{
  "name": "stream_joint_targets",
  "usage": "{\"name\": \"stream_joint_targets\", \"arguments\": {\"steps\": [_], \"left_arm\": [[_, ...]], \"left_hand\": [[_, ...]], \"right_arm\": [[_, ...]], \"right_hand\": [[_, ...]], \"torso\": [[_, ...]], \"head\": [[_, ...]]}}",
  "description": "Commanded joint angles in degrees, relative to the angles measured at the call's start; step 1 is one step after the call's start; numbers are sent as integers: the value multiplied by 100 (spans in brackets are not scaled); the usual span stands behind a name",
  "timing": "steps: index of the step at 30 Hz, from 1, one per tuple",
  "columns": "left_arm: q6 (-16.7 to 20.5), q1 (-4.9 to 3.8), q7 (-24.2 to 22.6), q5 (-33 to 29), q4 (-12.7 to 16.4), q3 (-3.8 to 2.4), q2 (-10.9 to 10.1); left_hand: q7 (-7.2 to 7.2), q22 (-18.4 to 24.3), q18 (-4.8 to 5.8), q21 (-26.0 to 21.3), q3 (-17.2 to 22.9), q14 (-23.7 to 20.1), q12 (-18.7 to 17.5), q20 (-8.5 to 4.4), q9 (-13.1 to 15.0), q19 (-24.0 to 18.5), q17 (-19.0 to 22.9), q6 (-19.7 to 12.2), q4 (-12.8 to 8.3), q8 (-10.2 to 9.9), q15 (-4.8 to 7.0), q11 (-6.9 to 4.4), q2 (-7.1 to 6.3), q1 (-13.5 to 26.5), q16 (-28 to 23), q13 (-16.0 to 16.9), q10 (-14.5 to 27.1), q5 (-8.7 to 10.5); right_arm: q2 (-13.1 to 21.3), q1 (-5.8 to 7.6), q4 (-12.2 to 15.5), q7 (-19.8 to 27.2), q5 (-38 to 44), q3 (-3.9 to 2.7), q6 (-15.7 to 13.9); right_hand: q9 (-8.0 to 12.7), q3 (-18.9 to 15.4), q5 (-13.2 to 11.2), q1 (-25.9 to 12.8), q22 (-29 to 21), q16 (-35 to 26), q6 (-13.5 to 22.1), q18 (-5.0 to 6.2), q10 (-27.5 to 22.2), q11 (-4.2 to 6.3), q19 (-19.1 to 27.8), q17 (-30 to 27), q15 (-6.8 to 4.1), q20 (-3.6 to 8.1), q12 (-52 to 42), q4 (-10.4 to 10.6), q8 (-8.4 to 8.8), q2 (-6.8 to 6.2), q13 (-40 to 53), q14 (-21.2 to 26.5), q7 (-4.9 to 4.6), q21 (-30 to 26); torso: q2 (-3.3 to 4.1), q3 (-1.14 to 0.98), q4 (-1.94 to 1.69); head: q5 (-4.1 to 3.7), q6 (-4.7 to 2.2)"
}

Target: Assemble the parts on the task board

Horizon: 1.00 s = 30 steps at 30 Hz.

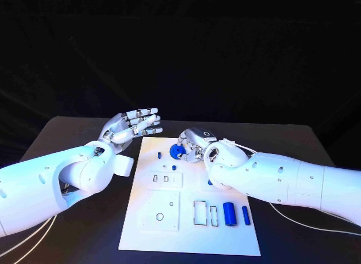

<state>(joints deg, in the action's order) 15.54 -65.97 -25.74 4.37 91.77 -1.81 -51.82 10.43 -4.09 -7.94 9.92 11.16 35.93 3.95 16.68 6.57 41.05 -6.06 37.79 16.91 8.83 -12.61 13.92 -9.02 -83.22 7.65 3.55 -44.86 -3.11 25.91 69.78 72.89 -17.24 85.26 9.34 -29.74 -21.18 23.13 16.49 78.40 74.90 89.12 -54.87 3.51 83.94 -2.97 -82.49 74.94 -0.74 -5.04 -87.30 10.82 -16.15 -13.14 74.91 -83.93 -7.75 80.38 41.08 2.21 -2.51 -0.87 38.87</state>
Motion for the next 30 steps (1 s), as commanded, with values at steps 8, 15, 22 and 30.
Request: {"name": "stream_joint_targets", "arguments": {"steps": [8,15,22,30], "left_arm": [[-113,-7,-25,-15,-6,-5,32],[-115,-7,-16,-15,-7,-5,28],[-117,-7,-9,-15,-7,-5,25],[-113,-7,-6,-15,-9,-5,20]], "left_hand": [[503,8,-34,-29,-43,-38,-28,-2,-9,-55,7,-27,-3,-19,-18,15,13,-37,-39,-4,6,15],[510,11,-31,-36,-51,-50,-35,-3,-13,-53,12,-40,-3,-28,-20,17,17,-35,-52,-6,25,14],[511,12,-31,-37,-53,-74,-35,-3,-13,-53,16,-42,-3,-29,-20,17,16,-34,-59,-6,23,14],[512,12,-30,-39,-55,-95,-36,-3,-13,-53,20,-42,-3,-30,-21,18,15,-33,-67,-6,27,15]], "right_arm": [[-175,-37,-184,-49,120,8,194],[-223,-43,-290,-58,118,8,220],[-235,-44,-338,12,15,9,366],[-196,-44,-298,87,-151,9,557]], "right_hand": [[1,33,-52,-23,353,26,-60,-42,334,18,-26,1198,-42,8,-3,-3,11,25,1128,-547,29,-7],[13,52,-67,-54,332,23,-12,-37,306,4,-10,1186,-32,2,25,-3,44,3,1092,-544,11,-31],[113,-84,-182,-334,288,22,347,-25,201,-120,28,1183,75,-86,126,117,326,-119,965,-542,-122,-92],[130,-489,-62,-685,292,32,401,-19,173,-148,32,1227,110,-131,150,424,448,-30,940,-550,-145,-115]], "torso": [[-5,-6,8],[-6,-3,9],[-5,-7,13],[-6,-9,14]], "head": [[25,6],[23,10],[28,10],[30,6]]}}
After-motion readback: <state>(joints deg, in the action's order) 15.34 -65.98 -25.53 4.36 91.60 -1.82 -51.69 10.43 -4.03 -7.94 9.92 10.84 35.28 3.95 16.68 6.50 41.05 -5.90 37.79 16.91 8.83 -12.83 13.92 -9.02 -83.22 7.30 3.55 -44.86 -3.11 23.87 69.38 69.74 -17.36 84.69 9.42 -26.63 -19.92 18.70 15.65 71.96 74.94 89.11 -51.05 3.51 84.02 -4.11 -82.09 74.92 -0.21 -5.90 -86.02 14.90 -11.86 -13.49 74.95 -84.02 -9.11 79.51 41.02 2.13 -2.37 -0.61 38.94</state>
